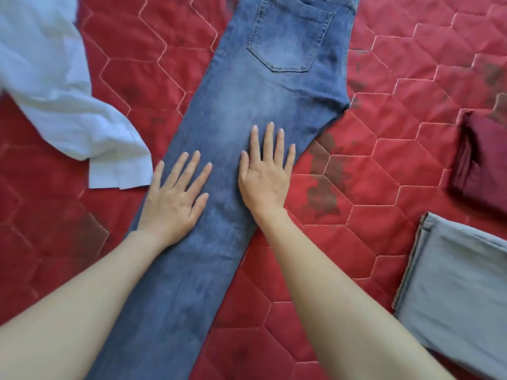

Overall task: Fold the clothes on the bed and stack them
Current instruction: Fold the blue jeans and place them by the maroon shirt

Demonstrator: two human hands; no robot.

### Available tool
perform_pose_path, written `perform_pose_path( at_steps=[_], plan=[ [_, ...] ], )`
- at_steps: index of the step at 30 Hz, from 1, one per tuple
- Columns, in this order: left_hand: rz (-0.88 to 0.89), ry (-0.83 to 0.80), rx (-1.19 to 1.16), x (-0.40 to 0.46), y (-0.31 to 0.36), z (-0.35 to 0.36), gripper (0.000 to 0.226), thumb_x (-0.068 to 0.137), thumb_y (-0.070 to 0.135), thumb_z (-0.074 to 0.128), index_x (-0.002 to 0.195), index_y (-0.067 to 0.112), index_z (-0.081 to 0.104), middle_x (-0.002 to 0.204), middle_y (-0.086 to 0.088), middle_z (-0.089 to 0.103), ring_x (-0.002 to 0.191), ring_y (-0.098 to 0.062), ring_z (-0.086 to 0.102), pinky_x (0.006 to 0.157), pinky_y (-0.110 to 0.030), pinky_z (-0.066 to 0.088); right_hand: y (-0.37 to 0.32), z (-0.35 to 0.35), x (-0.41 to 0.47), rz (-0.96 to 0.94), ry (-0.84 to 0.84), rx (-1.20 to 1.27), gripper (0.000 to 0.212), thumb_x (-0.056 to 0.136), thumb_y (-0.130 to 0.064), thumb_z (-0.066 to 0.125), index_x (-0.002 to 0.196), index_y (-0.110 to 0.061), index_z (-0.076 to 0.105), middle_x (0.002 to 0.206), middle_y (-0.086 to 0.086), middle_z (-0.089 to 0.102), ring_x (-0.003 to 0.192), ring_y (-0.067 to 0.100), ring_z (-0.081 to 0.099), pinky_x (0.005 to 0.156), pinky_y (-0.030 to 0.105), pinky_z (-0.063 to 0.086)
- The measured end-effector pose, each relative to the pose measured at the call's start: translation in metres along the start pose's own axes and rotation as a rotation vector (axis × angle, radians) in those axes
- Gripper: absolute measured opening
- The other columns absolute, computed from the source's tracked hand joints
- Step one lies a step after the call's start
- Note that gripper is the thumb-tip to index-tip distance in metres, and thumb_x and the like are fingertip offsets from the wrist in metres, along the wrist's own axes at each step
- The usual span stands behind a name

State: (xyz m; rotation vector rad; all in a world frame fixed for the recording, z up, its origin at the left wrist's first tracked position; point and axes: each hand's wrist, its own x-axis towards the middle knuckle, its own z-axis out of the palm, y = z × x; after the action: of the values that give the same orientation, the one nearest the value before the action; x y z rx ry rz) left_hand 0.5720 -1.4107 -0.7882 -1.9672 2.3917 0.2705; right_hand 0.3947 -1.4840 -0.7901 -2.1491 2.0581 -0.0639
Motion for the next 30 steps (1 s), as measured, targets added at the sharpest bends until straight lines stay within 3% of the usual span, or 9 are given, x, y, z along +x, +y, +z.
perform_pose_path(
  at_steps=[5, 15, 22, 27, 30],
  plan=[
    [-0.132, -0.033, -0.039, -0.077, 0.000, 0.004, 0.057, 0.097, 0.037, 0.027, 0.150, 0.015, 0.033, 0.158, -0.007, 0.025, 0.146, -0.032, 0.021, 0.113, -0.056, 0.021, 0.001, 0.008, -0.102, 0.009, 0.000, 0.017, 0.057, 0.100, -0.040, 0.030, 0.152, -0.019, 0.026, 0.160, 0.010, 0.018, 0.148, 0.027, 0.015, 0.120, 0.046, 0.016],
    [-0.278, -0.075, -0.148, -0.184, -0.007, -0.002, 0.057, 0.097, 0.037, 0.027, 0.149, 0.014, 0.032, 0.158, -0.009, 0.026, 0.145, -0.032, 0.025, 0.114, -0.054, 0.024, -0.048, 0.007, -0.223, 0.187, -0.020, 0.178, 0.065, 0.096, -0.033, 0.050, 0.147, 0.002, 0.030, 0.156, 0.016, 0.027, 0.145, 0.027, 0.026, 0.118, 0.042, 0.021],
    [-0.188, -0.086, -0.149, -0.222, -0.023, -0.005, 0.058, 0.097, 0.034, 0.034, 0.147, 0.006, 0.037, 0.155, -0.010, 0.034, 0.142, -0.033, 0.032, 0.111, -0.055, 0.027, -0.095, 0.019, -0.286, 0.357, 0.044, 0.155, 0.057, 0.099, -0.031, 0.037, 0.145, 0.001, 0.035, 0.153, 0.015, 0.033, 0.144, 0.026, 0.029, 0.118, 0.041, 0.022],
    [-0.193, -0.161, -0.231, -0.253, -0.031, -0.015, 0.060, 0.097, 0.030, 0.054, 0.148, 0.004, 0.034, 0.158, -0.011, 0.026, 0.146, -0.030, 0.022, 0.117, -0.050, 0.019, -0.128, 0.020, -0.337, 0.497, 0.116, 0.228, 0.059, 0.096, -0.025, 0.055, 0.144, 0.003, 0.036, 0.152, 0.016, 0.035, 0.141, 0.029, 0.033, 0.115, 0.042, 0.029],
    [-0.177, -0.221, -0.270, -0.267, -0.030, -0.020, 0.062, 0.097, 0.032, 0.053, 0.150, 0.011, 0.030, 0.161, -0.008, 0.014, 0.149, -0.025, 0.012, 0.119, -0.044, 0.011, -0.142, 0.011, -0.363, 0.580, 0.146, 0.317, 0.057, 0.093, -0.024, 0.062, 0.142, -0.001, 0.043, 0.143, 0.013, 0.047, 0.131, 0.029, 0.045, 0.108, 0.040, 0.037]
  ],
)
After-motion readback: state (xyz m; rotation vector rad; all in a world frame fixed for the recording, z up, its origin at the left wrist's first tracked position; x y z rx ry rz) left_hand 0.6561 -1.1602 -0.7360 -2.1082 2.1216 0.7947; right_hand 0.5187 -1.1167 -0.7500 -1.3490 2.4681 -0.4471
